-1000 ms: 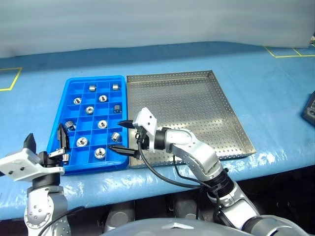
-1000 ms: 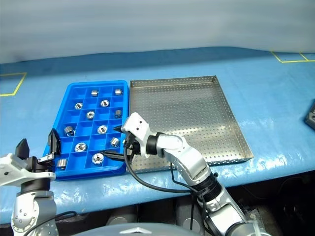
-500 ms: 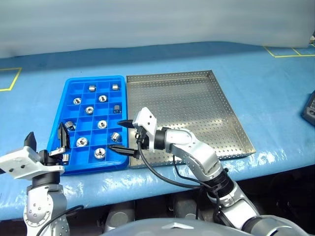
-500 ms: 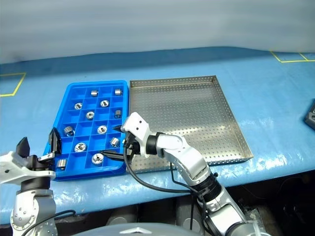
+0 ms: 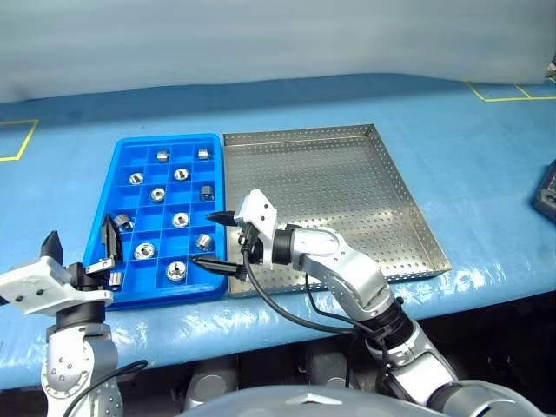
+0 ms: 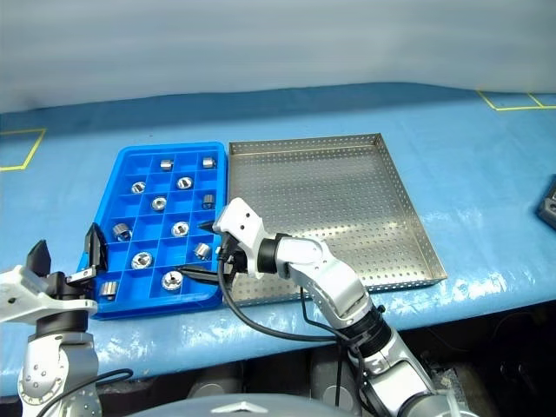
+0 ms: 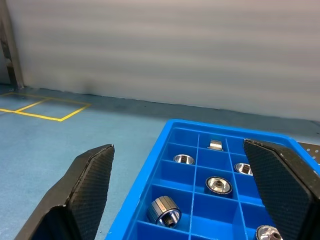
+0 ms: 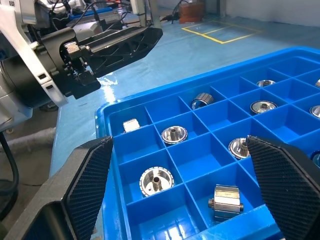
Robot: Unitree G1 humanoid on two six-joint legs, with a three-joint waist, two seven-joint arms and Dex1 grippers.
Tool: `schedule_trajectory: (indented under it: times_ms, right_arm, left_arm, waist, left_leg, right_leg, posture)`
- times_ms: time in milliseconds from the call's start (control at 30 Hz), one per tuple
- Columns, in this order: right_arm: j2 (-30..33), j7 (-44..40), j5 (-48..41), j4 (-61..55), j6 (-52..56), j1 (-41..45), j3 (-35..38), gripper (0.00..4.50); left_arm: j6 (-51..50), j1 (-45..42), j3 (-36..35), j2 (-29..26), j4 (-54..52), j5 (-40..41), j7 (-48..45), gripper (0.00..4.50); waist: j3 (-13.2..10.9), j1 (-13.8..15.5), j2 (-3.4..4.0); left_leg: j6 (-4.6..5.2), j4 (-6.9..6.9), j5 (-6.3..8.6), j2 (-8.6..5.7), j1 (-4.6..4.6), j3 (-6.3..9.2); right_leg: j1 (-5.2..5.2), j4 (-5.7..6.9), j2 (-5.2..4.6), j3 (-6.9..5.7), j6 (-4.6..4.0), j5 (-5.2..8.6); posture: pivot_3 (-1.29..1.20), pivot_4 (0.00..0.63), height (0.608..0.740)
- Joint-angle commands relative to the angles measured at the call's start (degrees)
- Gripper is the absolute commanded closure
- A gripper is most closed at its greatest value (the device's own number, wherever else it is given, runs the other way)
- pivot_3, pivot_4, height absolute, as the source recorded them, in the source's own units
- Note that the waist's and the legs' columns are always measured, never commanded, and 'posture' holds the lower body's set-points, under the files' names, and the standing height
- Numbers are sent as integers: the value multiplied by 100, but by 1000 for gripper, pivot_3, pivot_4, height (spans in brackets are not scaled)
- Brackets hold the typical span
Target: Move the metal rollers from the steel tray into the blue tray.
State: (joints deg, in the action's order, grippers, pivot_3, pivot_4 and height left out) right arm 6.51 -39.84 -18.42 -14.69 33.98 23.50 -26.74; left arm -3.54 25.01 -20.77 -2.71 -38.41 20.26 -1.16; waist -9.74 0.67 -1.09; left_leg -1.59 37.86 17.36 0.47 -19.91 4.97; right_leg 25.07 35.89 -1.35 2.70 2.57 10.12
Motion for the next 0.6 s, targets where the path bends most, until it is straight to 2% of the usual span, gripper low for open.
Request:
schedule_trajectory:
  times_ms: [33,300,467,600]
  right_arm:
    - [-46,14,-64,-261,-102,35,67,0]
    - [-17,567,43,-303,-4,-115,446,0]
    - [588,700,-6,-661,408,-397,965,0]
    - [1121,857,103,-845,681,-657,1303,0]
  left_arm:
    - [4,-45,3,-49,-85,-71,5,15]
    - [-205,-218,112,-330,-77,-88,-200,15]
    - [-612,-384,535,-1093,-32,-124,-889,15]
    - [-1021,-541,850,-1916,40,167,-1851,15]
  waist:
    - [0,0,0]
    - [0,-2,0]
    - [0,-17,0]
    - [-1,-155,2]
  left_leg:
    - [0,0,0,0,0,0]
    - [0,2,0,0,1,0]
    - [0,3,0,-3,0,-1]
    - [0,2,0,-2,1,-3]
  right_leg:
    - [0,0,0,0,0,0]
    - [-2,1,0,0,0,0]
    - [-4,-2,-1,2,1,-1]
    - [-3,1,0,3,1,-1]
  posture:
    - [128,150,740]
    - [93,150,740]
    - [48,150,740]
    - [7,150,740]
